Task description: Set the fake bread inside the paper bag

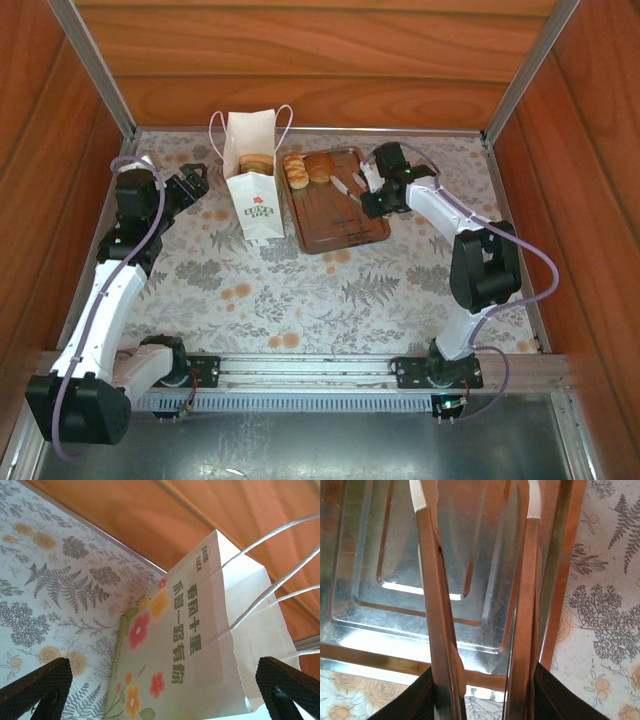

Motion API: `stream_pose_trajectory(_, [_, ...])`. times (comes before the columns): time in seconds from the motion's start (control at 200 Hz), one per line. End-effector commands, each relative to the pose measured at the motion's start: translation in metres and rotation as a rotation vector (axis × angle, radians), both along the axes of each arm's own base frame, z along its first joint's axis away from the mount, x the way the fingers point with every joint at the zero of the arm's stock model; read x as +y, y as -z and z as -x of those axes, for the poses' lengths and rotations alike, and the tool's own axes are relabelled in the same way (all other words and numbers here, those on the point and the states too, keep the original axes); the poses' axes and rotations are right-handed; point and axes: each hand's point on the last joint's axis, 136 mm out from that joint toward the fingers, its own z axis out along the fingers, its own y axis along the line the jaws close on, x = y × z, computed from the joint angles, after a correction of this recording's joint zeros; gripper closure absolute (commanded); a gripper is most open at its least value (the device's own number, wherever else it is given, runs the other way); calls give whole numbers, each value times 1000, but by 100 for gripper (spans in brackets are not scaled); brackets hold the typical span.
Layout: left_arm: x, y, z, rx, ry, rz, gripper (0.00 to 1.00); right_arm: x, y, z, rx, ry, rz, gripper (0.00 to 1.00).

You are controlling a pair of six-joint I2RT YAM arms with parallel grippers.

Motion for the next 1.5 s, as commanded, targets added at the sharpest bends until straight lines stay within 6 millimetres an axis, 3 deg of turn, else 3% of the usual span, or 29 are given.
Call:
stream_pose_trajectory(0.0, [2, 1, 2, -3, 3, -11, 0, 13, -7, -17, -103, -99, -8, 57])
stream_pose_trajectory(0.49, [3, 8, -1, 20, -2, -14, 0, 23, 5, -41, -169, -239, 58, 51])
stream_pose_trajectory(1.494, [9, 7, -2, 27, -14, -36, 0, 41, 22, -69, -172, -253, 74, 50])
